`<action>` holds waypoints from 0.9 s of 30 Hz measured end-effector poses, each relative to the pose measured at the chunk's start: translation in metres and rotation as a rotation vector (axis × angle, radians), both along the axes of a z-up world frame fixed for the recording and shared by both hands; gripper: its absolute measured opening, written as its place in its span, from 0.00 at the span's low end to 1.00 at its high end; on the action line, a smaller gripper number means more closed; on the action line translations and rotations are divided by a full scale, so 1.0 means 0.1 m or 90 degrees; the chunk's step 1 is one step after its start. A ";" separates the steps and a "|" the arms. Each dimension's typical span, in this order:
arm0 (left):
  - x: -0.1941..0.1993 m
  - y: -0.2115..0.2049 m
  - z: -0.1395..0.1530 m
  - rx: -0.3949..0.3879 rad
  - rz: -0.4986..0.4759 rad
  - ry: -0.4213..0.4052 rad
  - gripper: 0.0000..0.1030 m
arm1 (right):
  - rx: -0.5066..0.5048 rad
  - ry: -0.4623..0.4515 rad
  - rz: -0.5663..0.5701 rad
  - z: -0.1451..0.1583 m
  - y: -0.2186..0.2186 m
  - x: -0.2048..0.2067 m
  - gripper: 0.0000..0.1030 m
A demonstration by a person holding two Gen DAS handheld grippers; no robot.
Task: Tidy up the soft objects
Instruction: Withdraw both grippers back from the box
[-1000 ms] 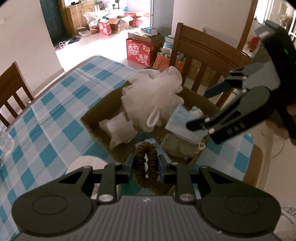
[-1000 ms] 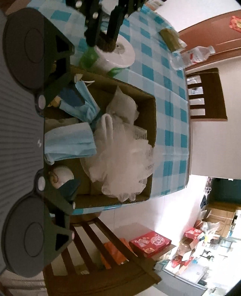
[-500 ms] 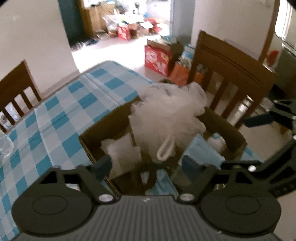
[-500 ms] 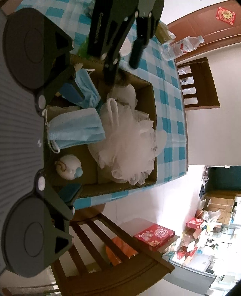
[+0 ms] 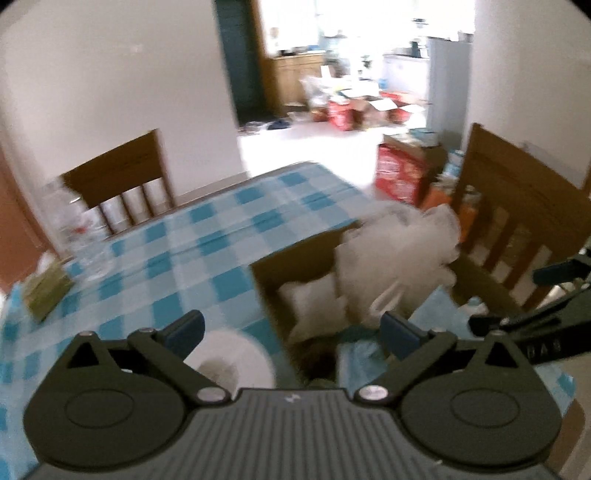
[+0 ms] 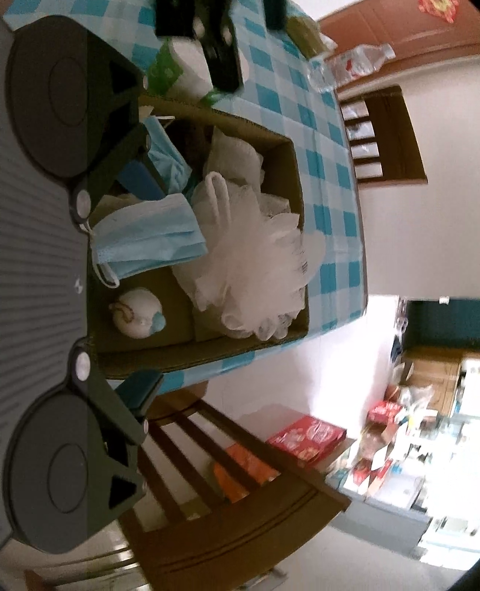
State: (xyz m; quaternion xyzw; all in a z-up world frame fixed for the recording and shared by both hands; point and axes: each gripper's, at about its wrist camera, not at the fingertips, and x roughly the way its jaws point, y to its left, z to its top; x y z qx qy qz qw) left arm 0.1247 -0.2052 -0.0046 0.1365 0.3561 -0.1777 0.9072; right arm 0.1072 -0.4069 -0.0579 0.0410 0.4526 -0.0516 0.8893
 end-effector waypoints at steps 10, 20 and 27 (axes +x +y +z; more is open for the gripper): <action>-0.42 0.43 0.05 -0.021 0.047 0.078 0.98 | -0.017 0.025 -0.115 0.03 0.46 -0.42 1.00; -0.80 0.61 0.16 0.006 0.021 0.082 0.98 | -0.051 0.024 -0.142 0.31 0.91 -0.95 1.00; -0.89 0.69 0.15 0.008 0.015 0.091 0.98 | -0.055 0.010 -0.155 0.42 1.02 -1.16 1.00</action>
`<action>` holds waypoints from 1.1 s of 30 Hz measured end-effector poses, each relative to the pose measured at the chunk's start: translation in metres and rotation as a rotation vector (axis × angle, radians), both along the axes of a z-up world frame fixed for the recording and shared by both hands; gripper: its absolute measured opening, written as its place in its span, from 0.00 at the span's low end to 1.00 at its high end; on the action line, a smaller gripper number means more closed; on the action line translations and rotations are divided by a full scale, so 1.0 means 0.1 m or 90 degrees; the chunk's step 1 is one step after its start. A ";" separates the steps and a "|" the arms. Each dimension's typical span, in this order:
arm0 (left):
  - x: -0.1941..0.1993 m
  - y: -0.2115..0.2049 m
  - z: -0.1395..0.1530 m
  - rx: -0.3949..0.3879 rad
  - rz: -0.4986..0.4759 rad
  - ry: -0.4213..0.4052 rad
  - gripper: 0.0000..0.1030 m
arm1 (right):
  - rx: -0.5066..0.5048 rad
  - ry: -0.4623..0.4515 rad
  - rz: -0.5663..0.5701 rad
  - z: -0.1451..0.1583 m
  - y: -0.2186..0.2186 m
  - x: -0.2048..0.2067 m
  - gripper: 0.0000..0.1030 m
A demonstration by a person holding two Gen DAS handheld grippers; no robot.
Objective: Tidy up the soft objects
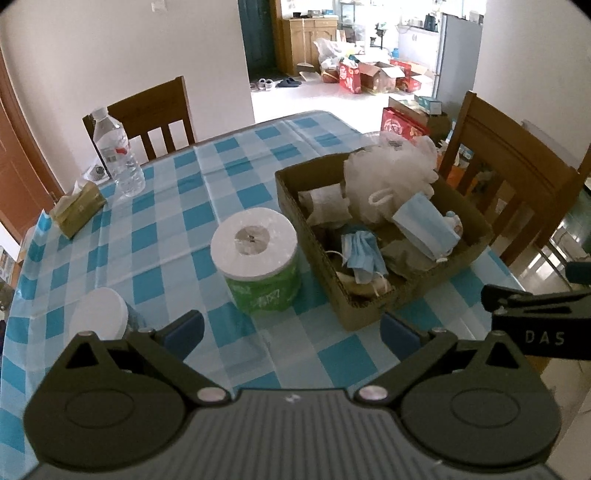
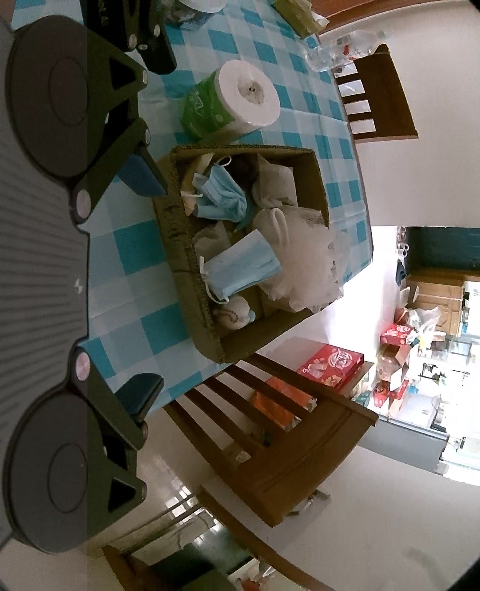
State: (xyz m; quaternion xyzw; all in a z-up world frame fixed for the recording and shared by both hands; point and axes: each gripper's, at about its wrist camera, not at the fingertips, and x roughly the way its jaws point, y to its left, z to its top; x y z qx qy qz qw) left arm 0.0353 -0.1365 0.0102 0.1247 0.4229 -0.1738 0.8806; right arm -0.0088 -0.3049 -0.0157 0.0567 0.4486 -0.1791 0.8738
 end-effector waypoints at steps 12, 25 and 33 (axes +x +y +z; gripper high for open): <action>-0.04 0.00 0.02 0.000 -0.008 -0.003 0.98 | -0.005 -0.006 -0.008 0.03 0.05 -0.09 1.00; -0.03 -0.01 0.02 0.003 -0.008 -0.002 0.98 | -0.009 -0.001 -0.015 0.05 0.05 -0.10 1.00; -0.03 -0.01 0.02 0.001 -0.007 -0.002 0.98 | -0.009 -0.003 -0.011 0.05 0.07 -0.07 1.00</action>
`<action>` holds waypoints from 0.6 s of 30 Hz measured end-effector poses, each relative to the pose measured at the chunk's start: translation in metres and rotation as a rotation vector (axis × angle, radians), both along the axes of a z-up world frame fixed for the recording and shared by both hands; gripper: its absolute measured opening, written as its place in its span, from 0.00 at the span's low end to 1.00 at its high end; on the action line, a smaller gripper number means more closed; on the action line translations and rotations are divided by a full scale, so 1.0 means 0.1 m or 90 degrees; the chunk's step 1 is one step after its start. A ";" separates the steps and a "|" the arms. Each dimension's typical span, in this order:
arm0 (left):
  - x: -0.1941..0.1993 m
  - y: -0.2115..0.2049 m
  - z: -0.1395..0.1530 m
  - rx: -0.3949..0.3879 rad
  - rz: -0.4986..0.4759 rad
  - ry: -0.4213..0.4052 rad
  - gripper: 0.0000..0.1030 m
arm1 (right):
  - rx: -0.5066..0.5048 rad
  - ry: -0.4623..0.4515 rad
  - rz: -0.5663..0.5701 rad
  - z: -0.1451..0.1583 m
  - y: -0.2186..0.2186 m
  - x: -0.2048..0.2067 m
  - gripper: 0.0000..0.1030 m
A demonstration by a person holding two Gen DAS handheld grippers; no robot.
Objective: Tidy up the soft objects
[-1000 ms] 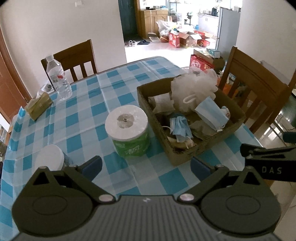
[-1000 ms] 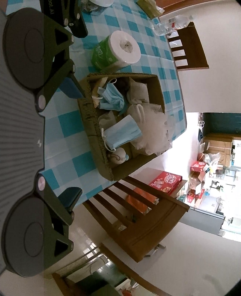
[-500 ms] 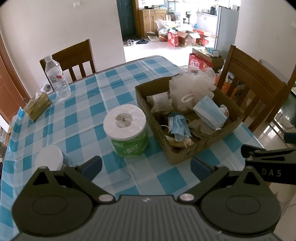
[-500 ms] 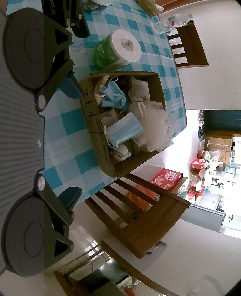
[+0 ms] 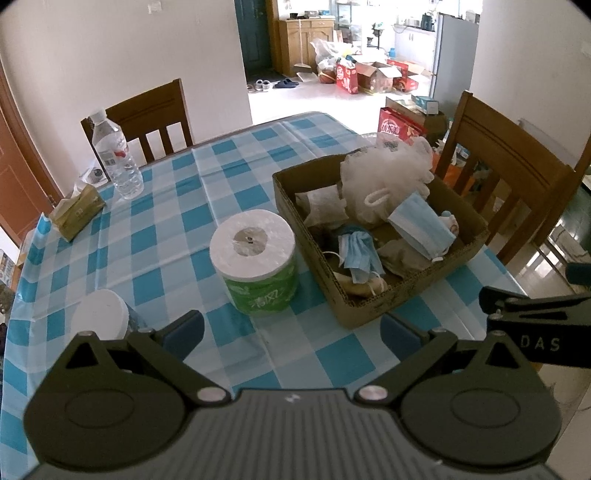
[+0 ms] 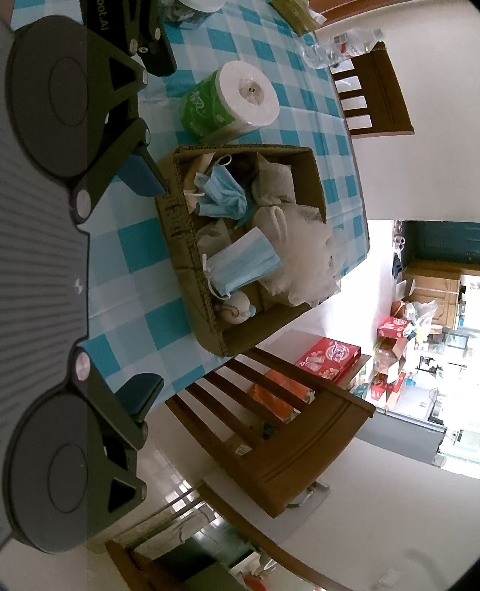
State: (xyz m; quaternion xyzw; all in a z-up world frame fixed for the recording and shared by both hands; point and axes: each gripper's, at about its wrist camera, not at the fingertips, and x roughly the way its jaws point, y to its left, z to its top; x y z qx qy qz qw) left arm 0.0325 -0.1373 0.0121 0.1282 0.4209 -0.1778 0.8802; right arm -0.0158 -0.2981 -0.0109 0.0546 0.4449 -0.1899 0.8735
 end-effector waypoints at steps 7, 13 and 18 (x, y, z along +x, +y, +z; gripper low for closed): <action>0.01 0.00 0.00 0.000 -0.001 0.001 0.98 | 0.001 0.000 -0.002 0.00 -0.01 0.00 1.00; 0.01 -0.01 0.00 0.001 -0.002 0.002 0.98 | 0.000 0.000 -0.002 0.00 -0.02 -0.01 1.00; 0.00 -0.03 0.00 0.000 -0.002 0.001 0.98 | 0.001 0.000 -0.002 -0.01 -0.03 -0.01 1.00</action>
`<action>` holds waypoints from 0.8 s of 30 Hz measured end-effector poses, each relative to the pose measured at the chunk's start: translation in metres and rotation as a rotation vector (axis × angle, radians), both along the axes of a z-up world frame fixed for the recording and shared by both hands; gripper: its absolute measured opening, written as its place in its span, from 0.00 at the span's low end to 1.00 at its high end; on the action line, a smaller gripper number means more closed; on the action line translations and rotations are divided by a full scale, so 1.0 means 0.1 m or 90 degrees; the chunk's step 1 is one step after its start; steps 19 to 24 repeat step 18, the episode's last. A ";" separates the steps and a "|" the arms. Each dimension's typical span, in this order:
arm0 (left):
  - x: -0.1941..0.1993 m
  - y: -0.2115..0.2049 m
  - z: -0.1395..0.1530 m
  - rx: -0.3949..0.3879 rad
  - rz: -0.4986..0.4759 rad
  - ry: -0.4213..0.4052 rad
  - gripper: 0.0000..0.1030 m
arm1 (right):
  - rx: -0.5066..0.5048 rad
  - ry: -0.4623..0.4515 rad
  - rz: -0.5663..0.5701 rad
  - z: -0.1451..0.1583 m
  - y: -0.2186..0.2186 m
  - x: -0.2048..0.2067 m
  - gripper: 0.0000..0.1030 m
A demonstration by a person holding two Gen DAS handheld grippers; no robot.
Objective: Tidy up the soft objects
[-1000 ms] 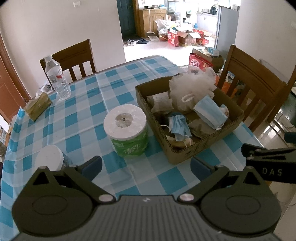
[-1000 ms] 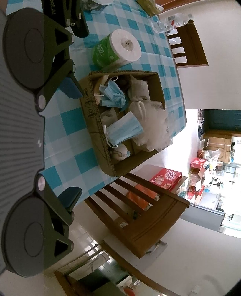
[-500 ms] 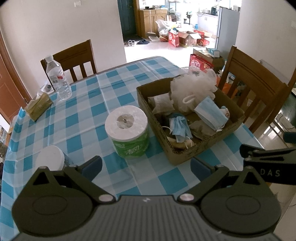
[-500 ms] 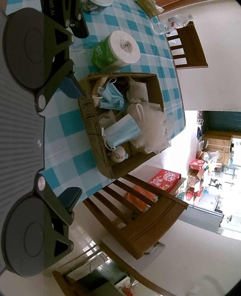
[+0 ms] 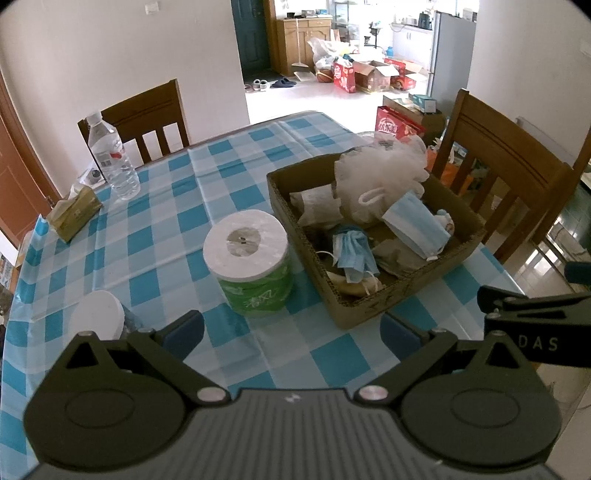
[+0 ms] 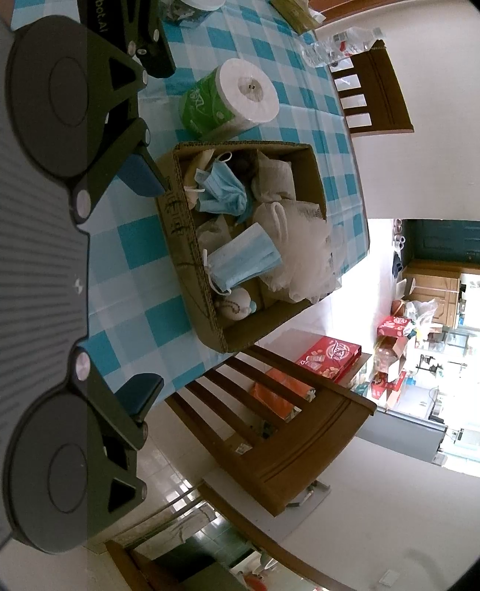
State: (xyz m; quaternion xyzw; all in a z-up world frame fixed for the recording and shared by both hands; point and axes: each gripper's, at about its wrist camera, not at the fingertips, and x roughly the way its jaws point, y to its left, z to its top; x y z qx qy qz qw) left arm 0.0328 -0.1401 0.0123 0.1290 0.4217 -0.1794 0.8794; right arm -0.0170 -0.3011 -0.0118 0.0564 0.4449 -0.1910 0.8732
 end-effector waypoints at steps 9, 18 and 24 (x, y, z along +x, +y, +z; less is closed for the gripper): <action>0.00 0.00 0.00 0.000 0.000 0.000 0.98 | -0.001 0.000 0.000 0.00 0.00 0.00 1.00; 0.00 -0.01 0.00 -0.001 0.000 0.001 0.98 | 0.000 0.000 -0.001 -0.01 -0.03 -0.01 1.00; 0.00 -0.01 0.00 -0.001 0.000 0.001 0.98 | 0.000 0.000 -0.001 -0.01 -0.03 -0.01 1.00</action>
